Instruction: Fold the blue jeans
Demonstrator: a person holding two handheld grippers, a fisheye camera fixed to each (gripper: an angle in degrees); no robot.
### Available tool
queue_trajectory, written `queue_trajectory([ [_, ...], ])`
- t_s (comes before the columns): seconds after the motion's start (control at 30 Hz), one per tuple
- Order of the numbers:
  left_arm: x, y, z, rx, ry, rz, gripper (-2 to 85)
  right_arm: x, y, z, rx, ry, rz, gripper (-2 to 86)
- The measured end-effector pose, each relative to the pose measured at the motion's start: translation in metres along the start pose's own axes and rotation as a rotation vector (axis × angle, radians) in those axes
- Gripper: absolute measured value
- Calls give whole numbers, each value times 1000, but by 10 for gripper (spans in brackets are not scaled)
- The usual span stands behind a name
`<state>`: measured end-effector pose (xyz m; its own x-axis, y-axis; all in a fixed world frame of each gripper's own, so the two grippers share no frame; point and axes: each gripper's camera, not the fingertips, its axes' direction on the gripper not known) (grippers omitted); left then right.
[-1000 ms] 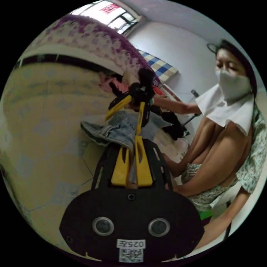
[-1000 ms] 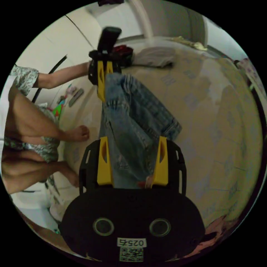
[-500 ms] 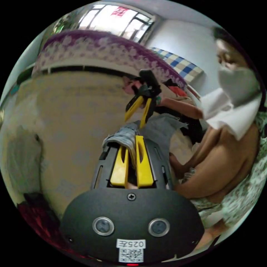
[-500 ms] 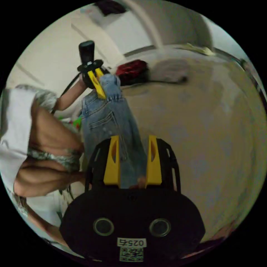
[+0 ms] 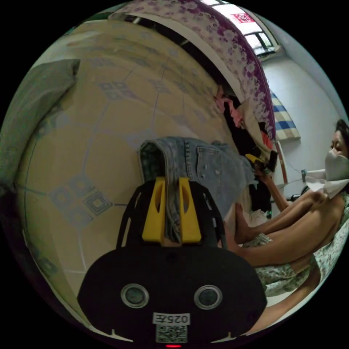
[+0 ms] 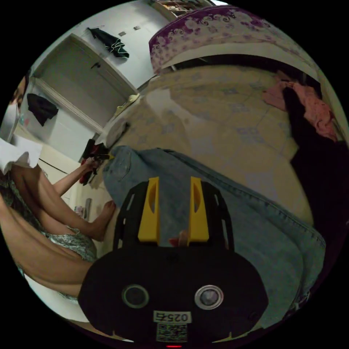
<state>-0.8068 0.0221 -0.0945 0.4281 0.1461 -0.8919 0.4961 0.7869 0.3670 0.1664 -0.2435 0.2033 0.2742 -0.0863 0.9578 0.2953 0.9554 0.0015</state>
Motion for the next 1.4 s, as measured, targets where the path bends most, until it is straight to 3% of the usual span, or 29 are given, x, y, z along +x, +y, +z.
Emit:
queue_trajectory([
  [0.1, -11, 19, 0, 115, 89, -73, 33, 7, -40, 25, -47, -77, -70, 135],
  [0.3, 45, 26, 37, 171, 81, 38, 57, 20, -127, 122, -416, -280, -202, 132],
  [0.4, 86, 15, 67, 122, -94, 140, 62, 23, -142, 141, -521, -224, -290, 132],
  [0.43, 100, 12, 77, 105, -237, 162, 60, 25, -146, 139, -525, -222, -310, 127],
  [0.47, 109, 13, 85, 89, -388, 169, 58, 28, -150, 133, -507, -244, -309, 127],
  [0.57, 93, 33, 97, 41, -559, 110, 50, 44, -158, 116, -424, -322, -274, 134],
  [0.7, 38, 74, 77, 143, -489, -117, 43, 61, -161, 120, -409, -312, -254, 136],
  [0.73, 34, 83, 60, 279, -442, -143, 37, 64, -160, 127, -439, -323, -251, 136],
  [0.77, 38, 85, 46, 421, -357, -101, 33, 66, -159, 135, -465, -334, -252, 135],
  [0.83, 52, 63, 49, 474, -224, 48, 30, 67, -157, 143, -484, -347, -265, 130],
  [0.97, 94, -42, 165, 121, -45, 440, 34, 69, -157, 149, -477, -389, -289, 110],
  [1.13, 97, -114, 319, -333, 26, 688, 40, 82, -159, 153, -487, -422, -272, 86],
  [1.27, 90, -127, 373, -494, -72, 792, 49, 93, -151, 157, -522, -500, -237, 77],
  [1.4, 78, -131, 393, -536, 7, 770, 57, 91, -145, 139, -414, -505, -263, 5],
])
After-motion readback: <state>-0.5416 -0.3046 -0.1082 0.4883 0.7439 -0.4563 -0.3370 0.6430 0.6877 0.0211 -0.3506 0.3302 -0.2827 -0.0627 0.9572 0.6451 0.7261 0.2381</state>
